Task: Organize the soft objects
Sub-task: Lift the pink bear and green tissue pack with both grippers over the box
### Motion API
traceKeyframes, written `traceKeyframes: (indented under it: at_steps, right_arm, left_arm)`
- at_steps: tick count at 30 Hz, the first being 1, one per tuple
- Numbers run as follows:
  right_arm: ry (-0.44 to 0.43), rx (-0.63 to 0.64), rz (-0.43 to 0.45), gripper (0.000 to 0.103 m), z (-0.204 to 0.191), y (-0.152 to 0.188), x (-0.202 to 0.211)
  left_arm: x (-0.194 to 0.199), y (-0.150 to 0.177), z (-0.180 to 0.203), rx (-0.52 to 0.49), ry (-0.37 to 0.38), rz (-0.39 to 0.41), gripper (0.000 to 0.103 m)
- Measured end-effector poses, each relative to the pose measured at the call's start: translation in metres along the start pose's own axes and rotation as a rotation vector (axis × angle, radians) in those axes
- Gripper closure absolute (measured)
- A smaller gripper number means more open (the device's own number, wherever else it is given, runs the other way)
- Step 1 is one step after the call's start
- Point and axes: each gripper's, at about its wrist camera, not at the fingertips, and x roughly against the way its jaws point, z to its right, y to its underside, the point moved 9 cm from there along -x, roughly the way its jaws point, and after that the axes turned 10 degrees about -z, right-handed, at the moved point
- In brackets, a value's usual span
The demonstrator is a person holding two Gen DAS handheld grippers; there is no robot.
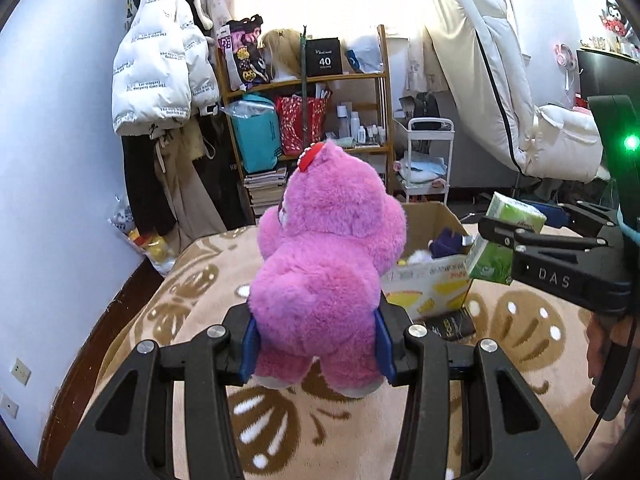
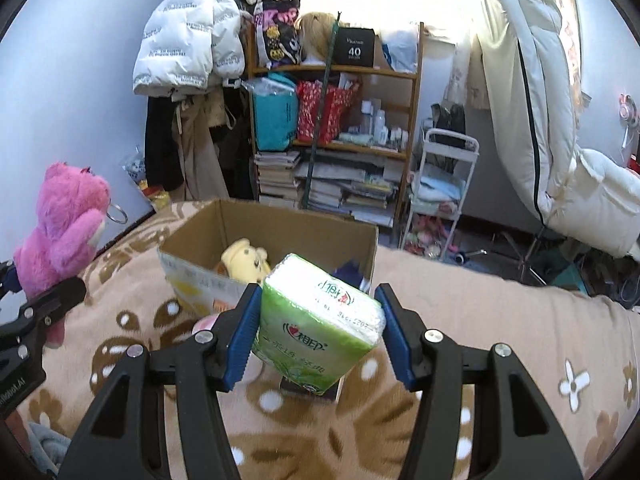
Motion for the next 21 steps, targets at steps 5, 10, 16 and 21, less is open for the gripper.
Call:
traceKeyframes:
  at_steps: [5, 10, 16, 21]
  right_arm:
    - [-0.011, 0.010, 0.034, 0.042, 0.004, -0.018, -0.007]
    - [-0.042, -0.001, 0.054, 0.042, 0.007, -0.030, -0.021]
    - [-0.075, -0.040, 0.050, 0.042, 0.013, -0.036, -0.043]
    - [-0.085, -0.046, 0.036, 0.042, 0.017, -0.037, -0.063]
  left_arm:
    - [-0.011, -0.018, -0.005, 0.007, -0.020, 0.014, 0.057]
    - [-0.032, -0.034, -0.006, -0.009, -0.022, 0.011, 0.057]
    - [-0.059, -0.054, -0.001, -0.060, -0.026, 0.022, 0.057]
    - [-0.088, -0.065, -0.001, -0.049, -0.002, 0.001, 0.057]
